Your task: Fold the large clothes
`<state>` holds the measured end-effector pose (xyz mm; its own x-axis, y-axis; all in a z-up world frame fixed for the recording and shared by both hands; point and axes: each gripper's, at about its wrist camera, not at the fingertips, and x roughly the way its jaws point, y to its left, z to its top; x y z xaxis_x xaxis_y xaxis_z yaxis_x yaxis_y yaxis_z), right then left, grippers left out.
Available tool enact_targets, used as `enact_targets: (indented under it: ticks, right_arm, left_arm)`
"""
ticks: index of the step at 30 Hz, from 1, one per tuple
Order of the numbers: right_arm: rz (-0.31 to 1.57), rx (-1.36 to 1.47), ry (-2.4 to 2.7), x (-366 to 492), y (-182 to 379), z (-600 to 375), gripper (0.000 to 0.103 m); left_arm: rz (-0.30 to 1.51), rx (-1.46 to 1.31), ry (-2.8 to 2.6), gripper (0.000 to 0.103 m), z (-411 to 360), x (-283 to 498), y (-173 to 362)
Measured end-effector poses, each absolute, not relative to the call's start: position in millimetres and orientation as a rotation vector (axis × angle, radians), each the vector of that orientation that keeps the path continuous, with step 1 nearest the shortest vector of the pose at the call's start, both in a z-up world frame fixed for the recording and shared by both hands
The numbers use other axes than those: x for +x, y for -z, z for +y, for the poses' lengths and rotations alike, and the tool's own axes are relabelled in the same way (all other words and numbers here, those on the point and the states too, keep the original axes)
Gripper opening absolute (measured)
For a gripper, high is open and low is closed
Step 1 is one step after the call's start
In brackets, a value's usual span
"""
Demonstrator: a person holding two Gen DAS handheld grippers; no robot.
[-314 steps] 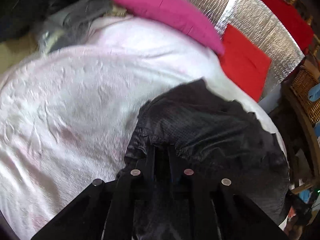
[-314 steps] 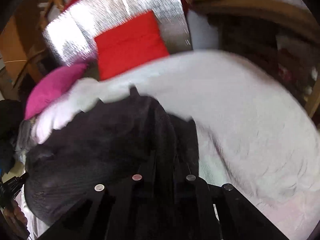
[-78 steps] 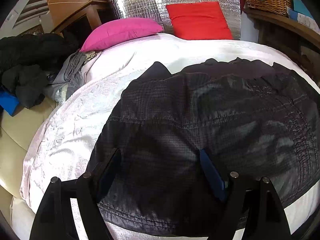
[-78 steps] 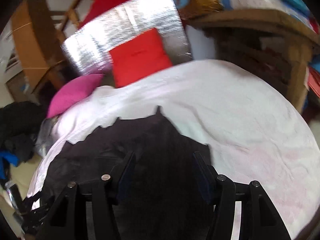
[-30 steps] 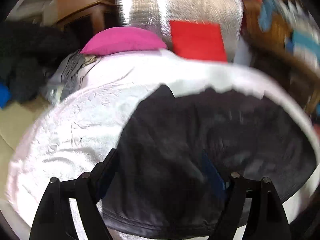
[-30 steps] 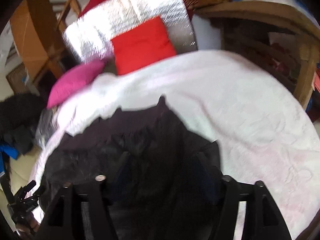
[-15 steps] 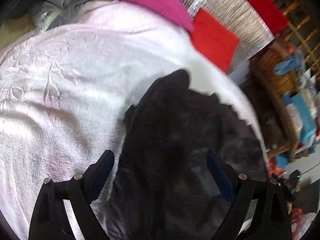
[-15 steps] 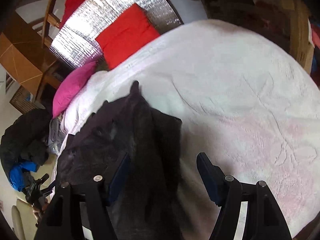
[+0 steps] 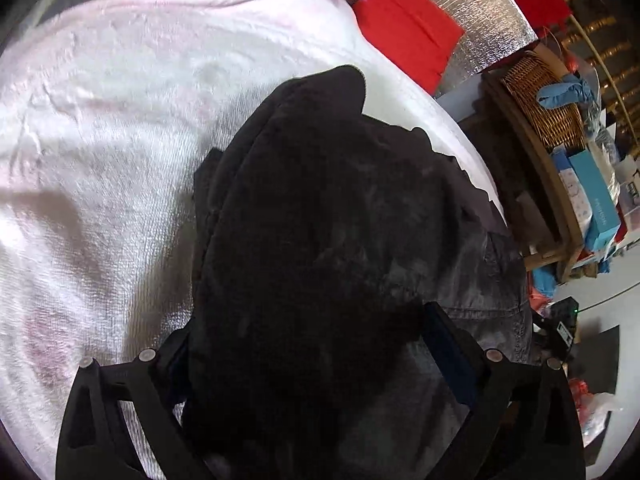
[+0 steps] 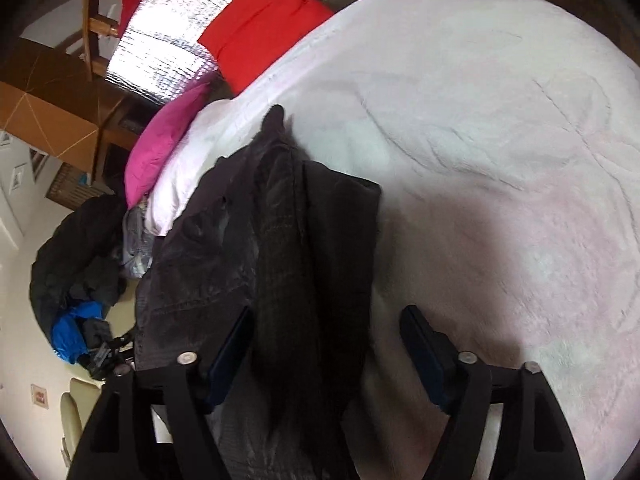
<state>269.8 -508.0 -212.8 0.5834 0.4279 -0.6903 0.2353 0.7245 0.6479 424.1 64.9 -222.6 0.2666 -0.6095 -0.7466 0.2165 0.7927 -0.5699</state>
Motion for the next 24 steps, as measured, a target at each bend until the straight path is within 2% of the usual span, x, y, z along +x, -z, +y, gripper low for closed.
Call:
enact_targets:
  ticks: [4,14,20,22,23,24]
  right_arm:
    - [0.940,0.799,-0.156,273.6,214.5,-508.9,0.088]
    - [0.929,0.799,-0.234,294.2,213.6,-489.7,0.088]
    - [0.907,0.821,-0.223,301.3,218.9,-483.2,0.088]
    - [0.932,0.794,-0.207,305.5,221.8,-474.0,0.072]
    - [0.929,0.742,-0.182,306.5,219.6,-467.5,0.068]
    - [0.933,0.733,-0.185,308.0,219.0,-465.0,0.059]
  left_arm:
    - [1.176,-0.437,0.604,0.099,62.7,424.6,222.3]
    - [1.168,-0.576,0.675,0.099,63.2,430.2,221.3]
    - [1.171,-0.469,0.638,0.099,39.3,432.9,223.1]
    - [1.167,-0.461,0.628,0.099,40.0,432.5,222.4]
    - [1.166,-0.468,0.616,0.092,40.5,433.6,222.5]
    - [1.162,-0.472,0.600,0.085,42.5,434.8,222.4]
